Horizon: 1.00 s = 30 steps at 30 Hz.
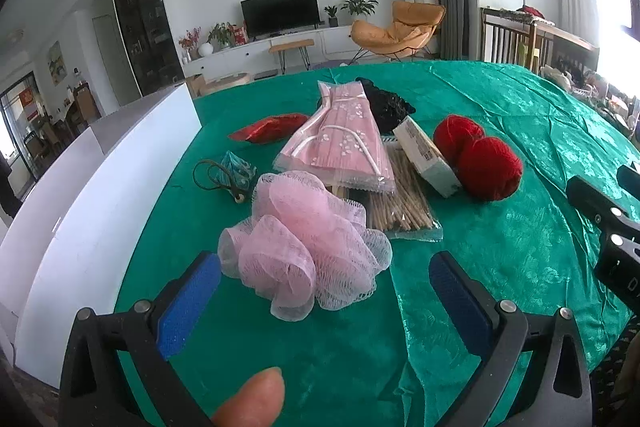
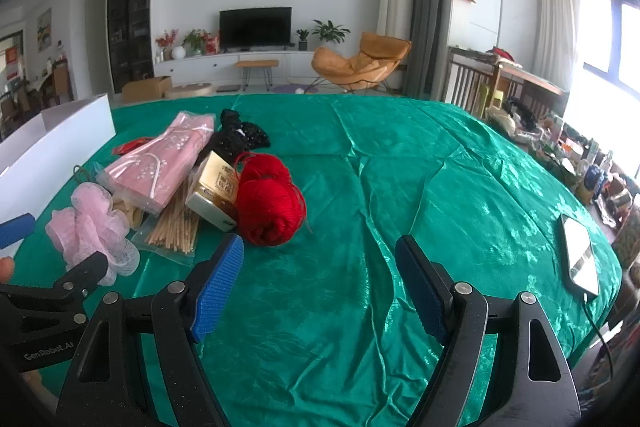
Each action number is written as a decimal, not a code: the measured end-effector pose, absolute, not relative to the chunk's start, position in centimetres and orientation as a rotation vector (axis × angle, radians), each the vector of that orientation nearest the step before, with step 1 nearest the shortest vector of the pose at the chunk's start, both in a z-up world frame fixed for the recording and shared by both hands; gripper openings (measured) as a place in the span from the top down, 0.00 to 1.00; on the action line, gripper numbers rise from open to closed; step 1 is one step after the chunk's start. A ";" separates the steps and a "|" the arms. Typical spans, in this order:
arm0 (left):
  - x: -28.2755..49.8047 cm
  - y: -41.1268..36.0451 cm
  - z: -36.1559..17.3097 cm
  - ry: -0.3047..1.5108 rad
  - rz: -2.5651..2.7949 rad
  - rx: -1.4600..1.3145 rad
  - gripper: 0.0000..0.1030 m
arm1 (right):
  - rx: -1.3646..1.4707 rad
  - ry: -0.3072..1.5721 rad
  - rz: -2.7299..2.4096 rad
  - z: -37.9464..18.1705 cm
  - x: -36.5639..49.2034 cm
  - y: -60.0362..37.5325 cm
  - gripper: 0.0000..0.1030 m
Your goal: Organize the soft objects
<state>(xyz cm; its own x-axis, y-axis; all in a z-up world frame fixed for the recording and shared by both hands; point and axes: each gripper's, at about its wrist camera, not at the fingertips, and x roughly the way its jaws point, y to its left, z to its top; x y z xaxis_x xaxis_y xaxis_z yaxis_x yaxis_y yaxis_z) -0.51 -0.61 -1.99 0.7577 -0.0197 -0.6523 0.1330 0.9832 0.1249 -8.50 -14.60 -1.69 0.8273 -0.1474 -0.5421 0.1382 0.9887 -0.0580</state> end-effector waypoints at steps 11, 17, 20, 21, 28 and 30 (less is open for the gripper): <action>-0.1 -0.1 -3.7 0.762 -0.077 0.157 0.00 | -0.018 0.583 -0.145 -2.2 -8.0 -14.1 0.21; 0.4 0.2 -4.7 0.804 -0.067 0.154 0.00 | -0.018 0.586 -0.144 -2.3 -7.8 -14.0 0.21; 0.5 0.3 -5.1 0.820 -0.062 0.158 0.00 | -0.018 0.590 -0.141 -2.4 -7.8 -13.9 0.21; 0.6 0.3 -5.3 0.828 -0.061 0.159 0.00 | -0.018 0.591 -0.140 -2.5 -7.8 -13.9 0.21; 1.9 0.6 -7.1 0.925 -0.044 0.186 0.00 | 0.020 0.625 -0.127 -2.7 -7.6 -14.8 0.21; 2.2 0.8 -7.2 0.932 -0.048 0.182 0.00 | 0.045 0.645 -0.127 -3.0 -7.3 -15.2 0.21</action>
